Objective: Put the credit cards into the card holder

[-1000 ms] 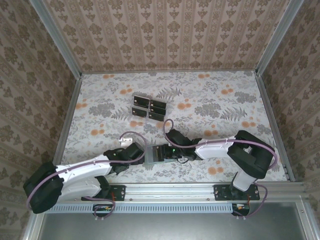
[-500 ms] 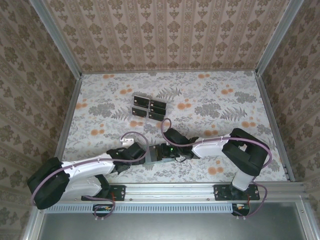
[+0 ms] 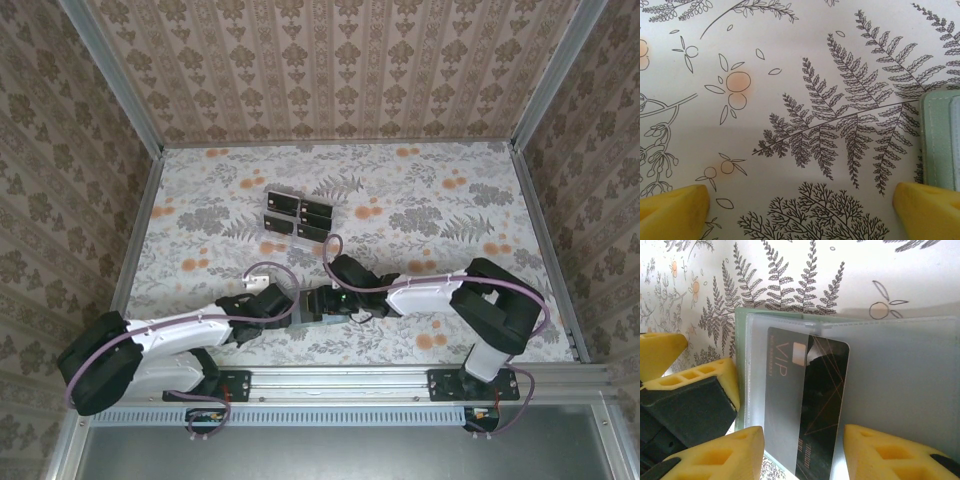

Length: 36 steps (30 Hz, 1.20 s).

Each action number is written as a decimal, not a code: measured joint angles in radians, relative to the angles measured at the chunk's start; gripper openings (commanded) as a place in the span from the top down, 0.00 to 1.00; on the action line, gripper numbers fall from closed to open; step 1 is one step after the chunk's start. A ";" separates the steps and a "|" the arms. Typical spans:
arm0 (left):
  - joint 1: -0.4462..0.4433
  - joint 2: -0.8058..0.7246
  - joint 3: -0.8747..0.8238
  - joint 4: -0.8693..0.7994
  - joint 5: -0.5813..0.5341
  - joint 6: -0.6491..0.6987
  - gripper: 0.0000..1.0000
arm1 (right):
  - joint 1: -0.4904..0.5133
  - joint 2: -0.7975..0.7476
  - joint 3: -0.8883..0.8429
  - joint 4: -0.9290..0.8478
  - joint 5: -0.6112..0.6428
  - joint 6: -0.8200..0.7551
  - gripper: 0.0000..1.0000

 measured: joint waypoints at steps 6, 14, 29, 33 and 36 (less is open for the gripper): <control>0.001 -0.040 0.000 -0.005 0.010 0.014 0.00 | 0.000 -0.058 0.000 -0.061 0.038 -0.036 0.59; 0.001 -0.045 0.000 -0.010 0.010 0.014 0.00 | 0.000 -0.043 0.020 -0.089 0.048 -0.052 0.69; 0.001 -0.001 0.000 0.004 0.010 0.014 0.00 | 0.000 0.037 0.051 -0.084 0.048 -0.063 0.80; 0.001 0.004 0.000 0.009 0.008 0.014 0.00 | 0.000 0.055 0.052 -0.076 0.045 -0.061 0.82; 0.001 0.011 0.003 0.011 0.008 0.015 0.00 | 0.000 0.061 0.052 -0.064 0.040 -0.060 0.84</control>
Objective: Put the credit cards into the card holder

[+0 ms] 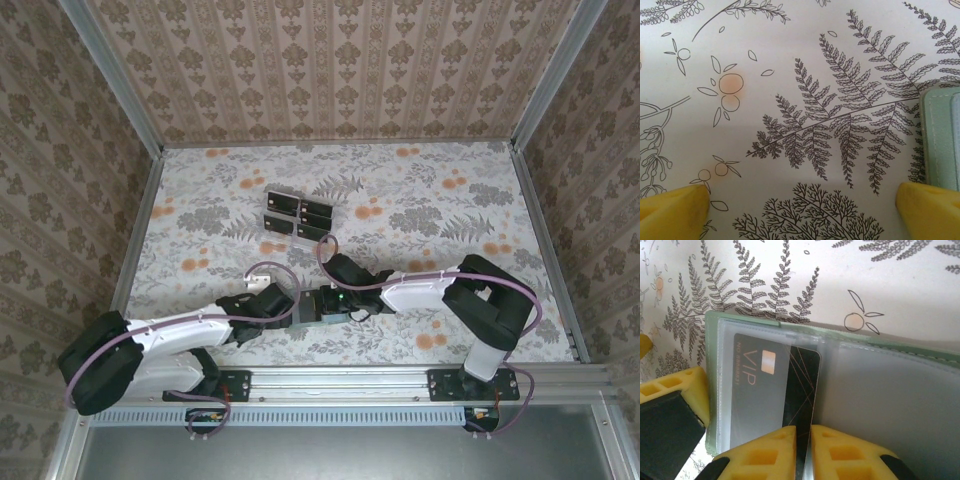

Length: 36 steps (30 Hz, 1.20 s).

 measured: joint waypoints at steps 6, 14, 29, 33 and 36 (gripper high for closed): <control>0.000 0.012 0.005 0.003 -0.002 0.000 0.00 | 0.000 0.016 0.011 0.016 -0.016 0.010 0.85; 0.000 0.019 0.009 0.003 -0.003 0.000 0.00 | 0.005 0.060 0.053 0.023 -0.031 0.020 0.84; 0.007 0.007 0.012 -0.002 0.005 0.014 0.00 | 0.003 -0.049 -0.016 0.039 -0.039 0.020 0.55; 0.013 -0.001 0.013 -0.013 0.005 0.026 0.00 | -0.005 -0.050 -0.062 0.045 -0.022 0.021 0.55; 0.020 -0.013 0.014 -0.019 0.006 0.033 0.00 | -0.009 -0.067 -0.078 0.052 -0.010 0.025 0.56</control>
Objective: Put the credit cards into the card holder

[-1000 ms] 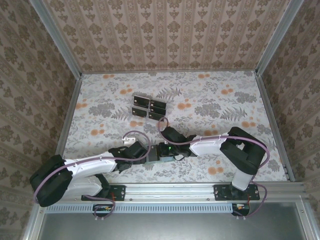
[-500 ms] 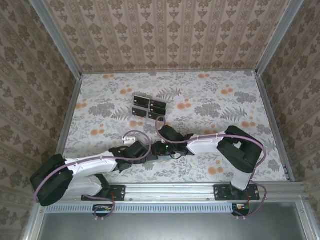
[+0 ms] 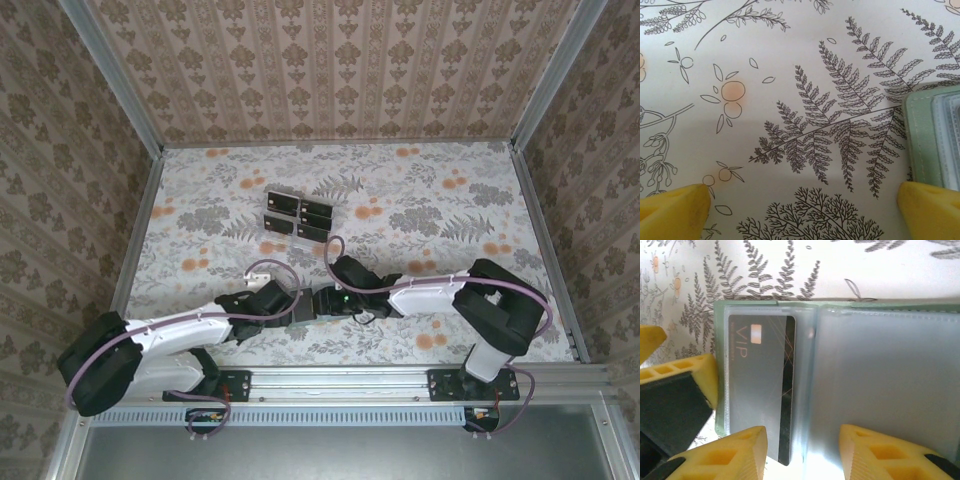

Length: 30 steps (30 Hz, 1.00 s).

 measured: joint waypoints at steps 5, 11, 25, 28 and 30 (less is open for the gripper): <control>0.006 -0.009 0.003 -0.001 0.002 0.016 0.00 | -0.005 -0.049 -0.035 -0.019 0.020 0.011 0.56; 0.006 -0.008 0.007 0.007 0.014 0.031 0.00 | -0.003 -0.114 -0.029 -0.061 0.033 0.008 0.61; 0.006 0.032 0.015 0.024 0.026 0.033 0.00 | 0.006 -0.013 0.033 -0.054 0.017 -0.008 0.77; 0.006 0.032 0.015 0.026 0.026 0.033 0.00 | 0.009 0.010 0.038 -0.045 0.010 -0.008 0.77; 0.006 0.032 0.015 0.027 0.026 0.033 0.00 | 0.009 0.020 0.042 -0.038 0.006 -0.008 0.78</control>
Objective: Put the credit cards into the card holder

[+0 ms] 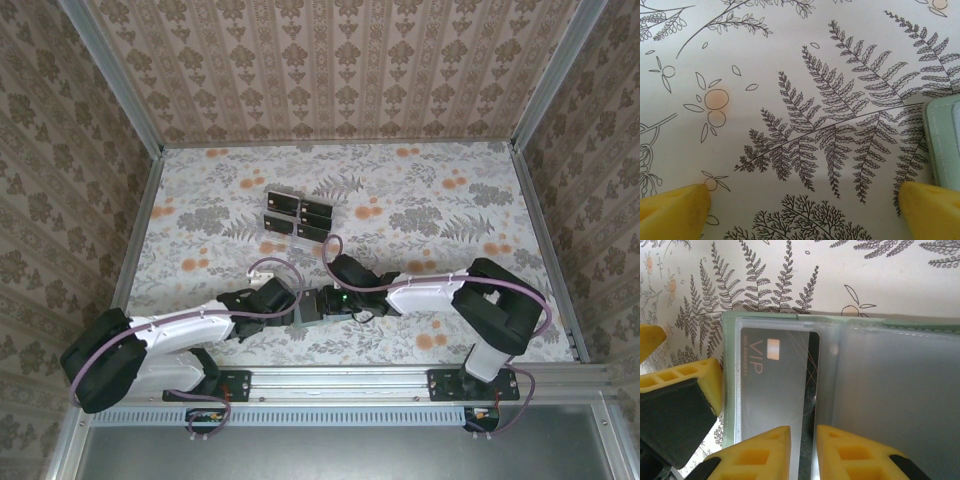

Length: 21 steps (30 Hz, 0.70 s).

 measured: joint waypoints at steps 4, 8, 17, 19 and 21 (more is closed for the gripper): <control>0.000 0.010 0.000 0.011 0.000 0.000 0.00 | 0.001 0.020 0.006 0.014 -0.006 0.002 0.79; 0.000 0.014 0.000 0.018 0.000 0.000 0.00 | 0.001 0.035 0.012 0.024 -0.018 0.003 0.80; 0.000 0.019 0.000 0.026 0.000 -0.001 0.00 | 0.001 0.049 0.016 0.047 -0.039 0.020 0.80; 0.000 0.019 0.000 0.026 0.000 -0.001 0.00 | 0.001 0.054 0.016 0.055 -0.047 0.029 0.80; -0.001 0.019 0.000 0.026 0.000 -0.001 0.00 | 0.000 0.056 0.016 0.063 -0.052 0.036 0.80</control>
